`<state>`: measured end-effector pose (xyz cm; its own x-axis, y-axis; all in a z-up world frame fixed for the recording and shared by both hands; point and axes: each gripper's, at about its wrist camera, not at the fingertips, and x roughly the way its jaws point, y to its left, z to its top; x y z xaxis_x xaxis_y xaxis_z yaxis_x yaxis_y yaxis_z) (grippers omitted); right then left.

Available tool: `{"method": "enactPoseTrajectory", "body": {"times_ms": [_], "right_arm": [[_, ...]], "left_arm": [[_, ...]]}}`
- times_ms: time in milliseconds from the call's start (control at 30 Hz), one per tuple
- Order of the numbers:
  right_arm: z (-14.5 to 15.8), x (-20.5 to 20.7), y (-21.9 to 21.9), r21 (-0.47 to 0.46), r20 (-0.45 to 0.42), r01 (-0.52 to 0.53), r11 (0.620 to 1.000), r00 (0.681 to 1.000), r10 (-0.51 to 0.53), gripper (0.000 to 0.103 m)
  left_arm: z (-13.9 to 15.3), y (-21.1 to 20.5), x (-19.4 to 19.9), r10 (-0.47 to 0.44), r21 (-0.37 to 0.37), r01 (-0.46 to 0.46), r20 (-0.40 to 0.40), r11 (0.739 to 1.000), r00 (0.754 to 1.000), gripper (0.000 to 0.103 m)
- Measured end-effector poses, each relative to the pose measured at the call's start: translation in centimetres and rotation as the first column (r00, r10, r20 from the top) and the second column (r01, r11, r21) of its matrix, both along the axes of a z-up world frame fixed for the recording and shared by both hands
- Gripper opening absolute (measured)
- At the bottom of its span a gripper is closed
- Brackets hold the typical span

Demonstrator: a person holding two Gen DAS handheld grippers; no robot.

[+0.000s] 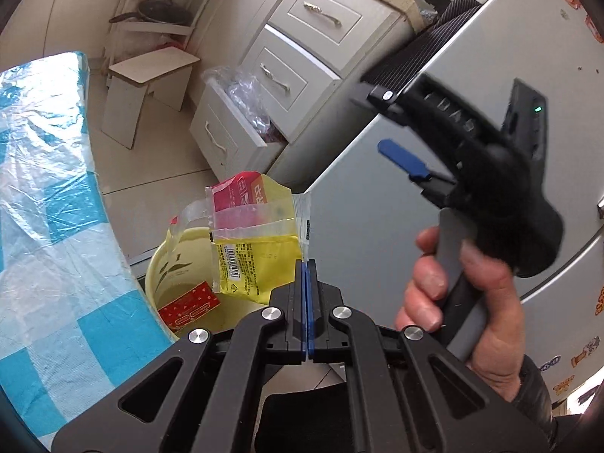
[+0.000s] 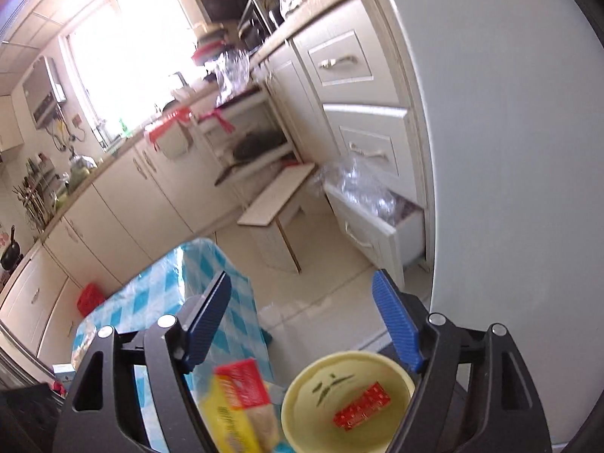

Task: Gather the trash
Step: 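Lower the yellow packet into the bucket and open the left tool, then move the left tool back to the table and grasp the white tissue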

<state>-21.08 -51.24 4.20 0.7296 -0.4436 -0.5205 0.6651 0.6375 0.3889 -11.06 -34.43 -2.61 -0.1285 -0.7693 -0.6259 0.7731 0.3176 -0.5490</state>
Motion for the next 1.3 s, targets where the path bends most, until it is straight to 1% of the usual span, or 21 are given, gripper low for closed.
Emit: {"method": "enactPoseTrajectory", "body": {"times_ms": [100,133,167,200,233,300,433,533,667,767,800,833,933,1000,1067,1133,1167,1267,1300], "right_arm": [[0.0,0.1,-0.7,0.021,0.007,-0.004,1.0,1.0,0.004,0.075],[0.0,0.1,-0.9,0.028,0.01,-0.005,1.0,1.0,0.005,0.075],[0.2,0.1,-1.2,0.032,0.011,-0.005,0.999,1.0,0.004,0.075],[0.3,0.1,-1.1,0.031,0.015,-0.004,1.0,1.0,0.004,0.075],[0.5,0.1,-1.1,0.028,0.017,-0.004,1.0,1.0,0.004,0.075],[0.7,0.1,-1.0,0.03,0.016,-0.005,1.0,1.0,0.005,0.075],[0.7,0.3,-0.9,0.032,0.017,-0.01,0.999,1.0,0.01,0.075],[0.6,0.9,-0.5,0.032,0.018,-0.024,0.999,1.0,0.023,0.075],[0.9,1.7,0.6,-0.001,0.021,-0.059,0.998,0.998,0.059,0.075],[1.3,2.3,1.9,-0.038,0.024,-0.089,0.995,0.996,0.09,0.076],[1.3,2.5,2.5,-0.048,0.022,-0.101,0.994,0.995,0.102,0.076],[1.4,2.8,3.0,-0.058,0.018,-0.111,0.992,0.993,0.113,0.076],[1.8,3.7,4.7,-0.088,0.017,-0.153,0.984,0.988,0.155,0.077],[2.0,4.4,6.0,-0.104,0.012,-0.186,0.977,0.982,0.188,0.078],[2.1,5.1,7.2,-0.117,0.003,-0.216,0.969,0.976,0.218,0.078],[2.0,5.9,8.2,-0.119,-0.003,-0.242,0.963,0.97,0.244,0.078],[2.0,6.3,8.8,-0.116,-0.005,-0.255,0.96,0.967,0.256,0.078],[1.6,7.3,10.5,-0.11,-0.02,-0.3,0.948,0.954,0.3,0.078],[1.6,7.6,11.0,-0.113,-0.029,-0.316,0.942,0.949,0.314,0.078]], "left_arm": [[-2.1,-2.0,-0.2,-0.008,0.06,0.008,-0.003,0.998,1.0,0.001],[-2.7,-2.6,-0.2,-0.004,0.084,0.004,-0.005,0.996,1.0,0.002],[-3.3,-3.0,-0.2,-0.004,0.104,0.005,-0.009,0.995,1.0,0.005],[-3.8,-3.5,-0.2,-0.006,0.127,0.008,-0.014,0.992,1.0,0.014],[-4.1,-3.7,-0.2,0.001,0.146,0.0,-0.007,0.989,1.0,0.028],[-4.0,-3.6,-0.3,0.021,0.16,-0.024,0.019,0.987,1.0,0.042],[-2.0,-2.5,-0.7,0.029,0.147,-0.041,0.084,0.988,0.996,0.05],[0.2,-0.1,-0.8,0.054,0.122,-0.072,0.149,0.99,0.987,0.057],[2.4,4.3,-0.6,0.112,0.102,-0.138,0.229,0.985,0.967,0.063],[3.8,8.7,-0.6,0.173,0.088,-0.208,0.301,0.974,0.938,0.067],[4.2,10.6,-0.4,0.202,0.082,-0.24,0.323,0.967,0.925,0.068],[4.4,11.9,-0.2,0.223,0.078,-0.263,0.333,0.962,0.916,0.069],[4.9,17.0,1.0,0.309,0.072,-0.357,0.361,0.931,0.88,0.069],[5.1,20.5,2.1,0.375,0.065,-0.426,0.367,0.903,0.851,0.069],[5.1,24.1,3.5,0.444,0.061,-0.503,0.389,0.862,0.808,0.069],[5.0,26.7,4.4,0.494,0.066,-0.569,0.419,0.82,0.762,0.069],[4.7,28.3,5.4,0.523,0.077,-0.606,0.426,0.792,0.738,0.069],[4.1,32.3,7.9,0.586,0.093,-0.68,0.432,0.727,0.686,0.069],[3.7,33.2,8.4,0.594,0.102,-0.693,0.436,0.714,0.676,0.069]]}}
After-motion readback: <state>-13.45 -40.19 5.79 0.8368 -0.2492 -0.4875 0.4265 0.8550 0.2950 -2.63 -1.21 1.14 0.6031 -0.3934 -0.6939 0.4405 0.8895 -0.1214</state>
